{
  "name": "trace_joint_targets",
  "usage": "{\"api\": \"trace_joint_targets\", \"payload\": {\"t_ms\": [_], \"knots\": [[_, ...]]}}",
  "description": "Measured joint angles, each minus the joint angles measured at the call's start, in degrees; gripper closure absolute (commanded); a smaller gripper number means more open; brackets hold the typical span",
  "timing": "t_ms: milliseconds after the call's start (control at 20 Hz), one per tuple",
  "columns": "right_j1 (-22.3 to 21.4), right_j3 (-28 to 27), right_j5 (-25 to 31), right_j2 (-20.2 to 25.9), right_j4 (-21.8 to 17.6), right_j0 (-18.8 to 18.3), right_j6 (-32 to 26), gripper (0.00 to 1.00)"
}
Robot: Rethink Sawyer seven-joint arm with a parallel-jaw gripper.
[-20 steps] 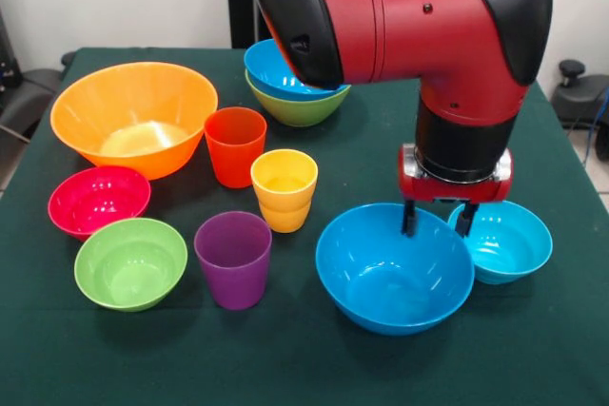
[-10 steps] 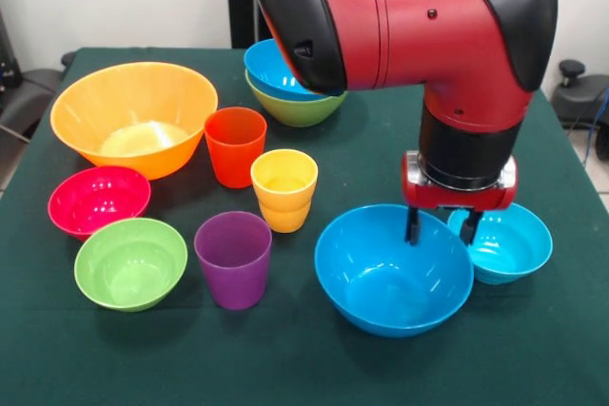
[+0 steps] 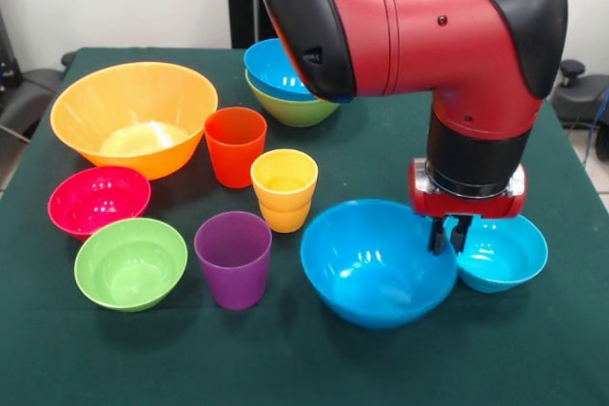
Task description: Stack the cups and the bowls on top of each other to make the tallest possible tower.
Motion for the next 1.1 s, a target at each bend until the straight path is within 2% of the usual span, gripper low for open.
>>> {"api": "trace_joint_targets", "payload": {"t_ms": [1100], "knots": [[-1.32,-0.86,0.01,-0.72,0.38,1.14,0.01,1.00]]}}
